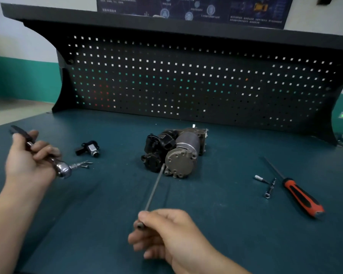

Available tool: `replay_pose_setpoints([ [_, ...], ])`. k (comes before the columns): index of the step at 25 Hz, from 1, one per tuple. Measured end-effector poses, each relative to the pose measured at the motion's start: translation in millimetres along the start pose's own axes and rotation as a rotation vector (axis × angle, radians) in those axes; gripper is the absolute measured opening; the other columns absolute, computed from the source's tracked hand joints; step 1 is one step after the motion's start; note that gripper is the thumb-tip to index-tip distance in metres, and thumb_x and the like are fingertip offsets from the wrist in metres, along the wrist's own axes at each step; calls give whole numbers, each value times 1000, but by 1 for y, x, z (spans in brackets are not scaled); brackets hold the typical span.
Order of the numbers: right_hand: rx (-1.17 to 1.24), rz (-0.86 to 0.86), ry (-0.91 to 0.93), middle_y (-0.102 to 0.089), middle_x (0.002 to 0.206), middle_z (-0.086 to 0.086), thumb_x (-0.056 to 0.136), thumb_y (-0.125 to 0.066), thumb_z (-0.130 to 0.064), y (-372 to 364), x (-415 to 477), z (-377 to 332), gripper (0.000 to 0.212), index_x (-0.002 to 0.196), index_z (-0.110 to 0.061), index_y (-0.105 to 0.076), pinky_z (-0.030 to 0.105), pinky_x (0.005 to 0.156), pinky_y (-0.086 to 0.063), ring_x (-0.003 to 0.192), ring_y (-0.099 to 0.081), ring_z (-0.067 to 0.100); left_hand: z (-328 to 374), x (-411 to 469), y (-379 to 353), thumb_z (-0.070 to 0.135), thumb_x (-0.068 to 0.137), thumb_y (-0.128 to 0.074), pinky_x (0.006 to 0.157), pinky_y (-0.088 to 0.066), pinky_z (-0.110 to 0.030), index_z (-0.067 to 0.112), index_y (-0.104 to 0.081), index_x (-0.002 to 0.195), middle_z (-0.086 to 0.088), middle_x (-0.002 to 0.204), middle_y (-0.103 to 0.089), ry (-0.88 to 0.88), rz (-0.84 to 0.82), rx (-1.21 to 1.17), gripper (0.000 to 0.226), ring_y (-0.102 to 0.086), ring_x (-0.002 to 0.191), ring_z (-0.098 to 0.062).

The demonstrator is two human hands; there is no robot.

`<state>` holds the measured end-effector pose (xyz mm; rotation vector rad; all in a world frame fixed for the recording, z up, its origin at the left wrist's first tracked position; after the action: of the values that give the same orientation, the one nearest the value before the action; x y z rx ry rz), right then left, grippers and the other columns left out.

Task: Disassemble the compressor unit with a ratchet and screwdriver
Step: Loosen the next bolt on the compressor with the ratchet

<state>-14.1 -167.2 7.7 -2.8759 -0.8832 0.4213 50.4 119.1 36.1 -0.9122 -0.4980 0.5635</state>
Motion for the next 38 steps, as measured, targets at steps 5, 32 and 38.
replay_pose_setpoints([
  [5, -323, 34, 18, -48, 36, -11, 89, -58, -19, -22, 82, -14, 28, 61, -16, -57, 12, 37, -32, 31, -37, 0, 0, -10, 2, 38, 98, -38, 45, -30, -8, 21, -43, 76, 12, 40, -30, 64, 150, -53, 28, -25, 31, -5],
  [32, -36, 223, 15, -57, 57, 5, 97, -42, -18, -4, 132, -13, 26, 73, -10, -48, 15, 34, -37, 31, -48, 6, -36, -43, -13, 41, 92, -47, 39, -29, -9, 21, -48, 69, 9, 38, -24, 273, 157, -34, 31, -22, 27, -8],
  [38, 72, 401, 83, -61, 64, 6, 93, -44, -7, 81, 73, -22, 23, 73, -7, -55, 14, 38, -41, 37, -53, 6, -100, -69, -85, 25, 93, -55, 40, -38, -11, 20, -42, 71, 9, 37, -24, 360, 24, 122, 26, -22, 27, -7],
])
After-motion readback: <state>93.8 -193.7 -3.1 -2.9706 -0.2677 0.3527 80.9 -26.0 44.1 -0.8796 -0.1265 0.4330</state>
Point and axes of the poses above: each hand's wrist, its own x-axis towards the middle knuckle, its own y-axis out of the back of the hand, z = x × y, the point moved 7 cm from there along x, towards the middle knuckle
